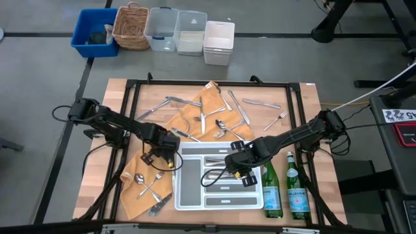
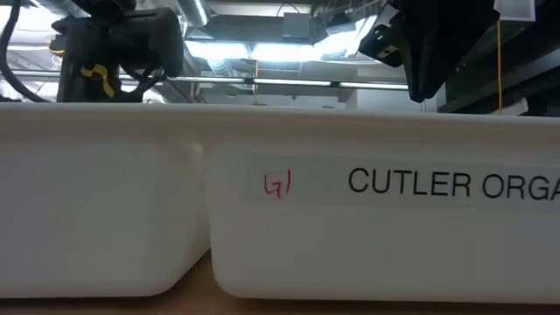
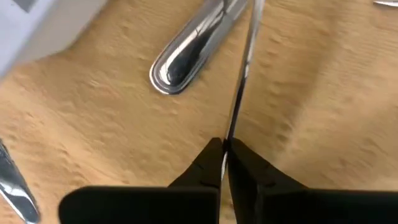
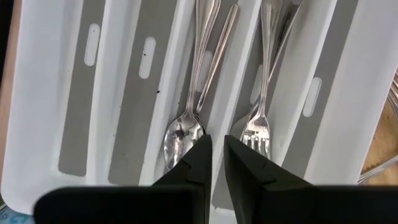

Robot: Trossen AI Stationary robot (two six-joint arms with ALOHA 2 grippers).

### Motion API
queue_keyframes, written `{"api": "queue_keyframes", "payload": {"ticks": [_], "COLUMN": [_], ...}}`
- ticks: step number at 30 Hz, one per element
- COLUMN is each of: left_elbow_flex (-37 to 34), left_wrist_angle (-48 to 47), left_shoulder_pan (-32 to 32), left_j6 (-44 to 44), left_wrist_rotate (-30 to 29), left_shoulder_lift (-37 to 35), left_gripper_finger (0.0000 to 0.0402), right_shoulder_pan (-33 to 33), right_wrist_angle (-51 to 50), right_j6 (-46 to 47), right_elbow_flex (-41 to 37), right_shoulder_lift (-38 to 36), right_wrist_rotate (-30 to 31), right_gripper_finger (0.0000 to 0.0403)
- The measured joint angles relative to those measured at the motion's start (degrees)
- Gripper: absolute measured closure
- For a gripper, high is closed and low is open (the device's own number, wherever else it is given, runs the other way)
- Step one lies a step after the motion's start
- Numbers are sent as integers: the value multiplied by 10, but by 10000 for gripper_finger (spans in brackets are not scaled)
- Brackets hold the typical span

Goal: Sort silverware
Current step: Put the silver spoon into the white silverware tray

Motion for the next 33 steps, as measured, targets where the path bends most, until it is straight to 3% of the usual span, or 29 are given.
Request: {"api": "queue_keyframes", "payload": {"ticks": [18, 26, 33], "left_elbow_flex": [88, 89, 89], "left_wrist_angle": [-164, -233, -225], "left_shoulder_pan": [-14, -13, -13], "left_j6": [-27, -117, -226], "left_wrist_rotate": [-1, -1, 29], "left_shoulder_lift": [-27, -95, -174], "left_gripper_finger": [400, 401, 401], "right_shoulder_pan": [0, 0, 0], "right_wrist_angle": [-3, -7, -25], "right_j6": [0, 0, 0], "right_elbow_flex": [0, 0, 0], "right_shoulder_lift": [0, 0, 0], "right_wrist_rotate": [0, 0, 0], "right_gripper_finger": [359, 359, 359]}}
